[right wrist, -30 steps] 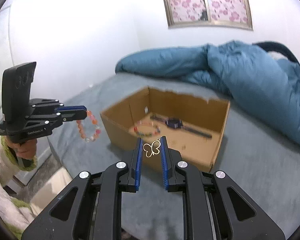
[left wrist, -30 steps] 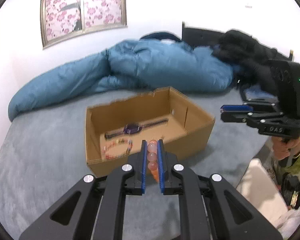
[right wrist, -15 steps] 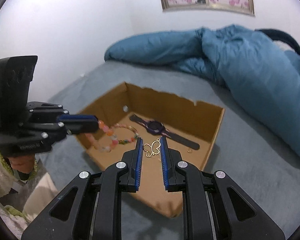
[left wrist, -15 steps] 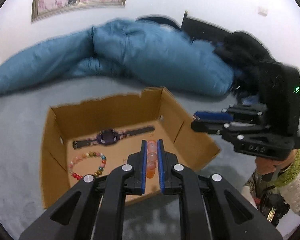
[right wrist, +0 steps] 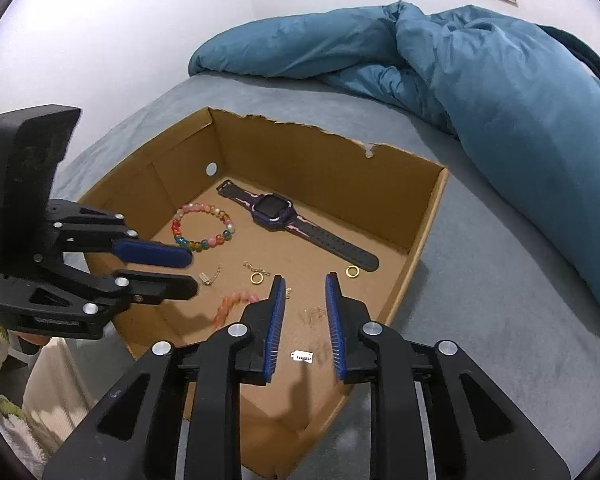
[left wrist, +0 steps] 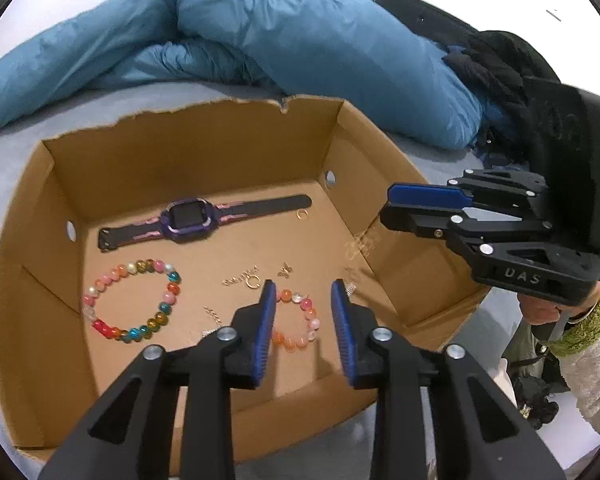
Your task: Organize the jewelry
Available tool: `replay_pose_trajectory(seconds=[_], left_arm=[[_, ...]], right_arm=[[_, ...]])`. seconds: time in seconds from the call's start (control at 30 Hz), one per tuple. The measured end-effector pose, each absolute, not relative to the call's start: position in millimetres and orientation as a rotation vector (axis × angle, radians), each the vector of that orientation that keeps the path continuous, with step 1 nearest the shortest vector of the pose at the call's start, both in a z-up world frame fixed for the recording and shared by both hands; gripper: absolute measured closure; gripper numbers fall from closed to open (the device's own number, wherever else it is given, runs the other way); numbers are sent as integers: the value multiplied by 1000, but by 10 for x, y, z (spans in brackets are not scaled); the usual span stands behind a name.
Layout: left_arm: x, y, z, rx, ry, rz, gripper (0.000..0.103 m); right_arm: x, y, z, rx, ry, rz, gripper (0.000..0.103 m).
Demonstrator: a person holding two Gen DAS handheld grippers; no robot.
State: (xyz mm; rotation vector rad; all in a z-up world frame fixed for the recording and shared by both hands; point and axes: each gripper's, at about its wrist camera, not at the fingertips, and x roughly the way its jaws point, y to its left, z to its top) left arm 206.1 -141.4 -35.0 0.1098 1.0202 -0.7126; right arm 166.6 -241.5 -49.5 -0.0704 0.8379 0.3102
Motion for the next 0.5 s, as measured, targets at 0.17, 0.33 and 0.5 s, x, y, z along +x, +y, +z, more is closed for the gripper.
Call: replay_pose_trajectory(seconds=[0.17, 0.33, 0.5], left_arm=[[1959, -1268, -161, 121, 943, -686, 65], [1833, -976, 95, 103, 857, -632, 55], [1827, -516, 344, 28, 780, -480, 37]], right_arm=[[1612, -2472, -400, -39, 806, 298, 77], [1430, -2618, -207, 40, 736, 260, 68], [1240, -2790, -120, 173, 712, 190, 60]])
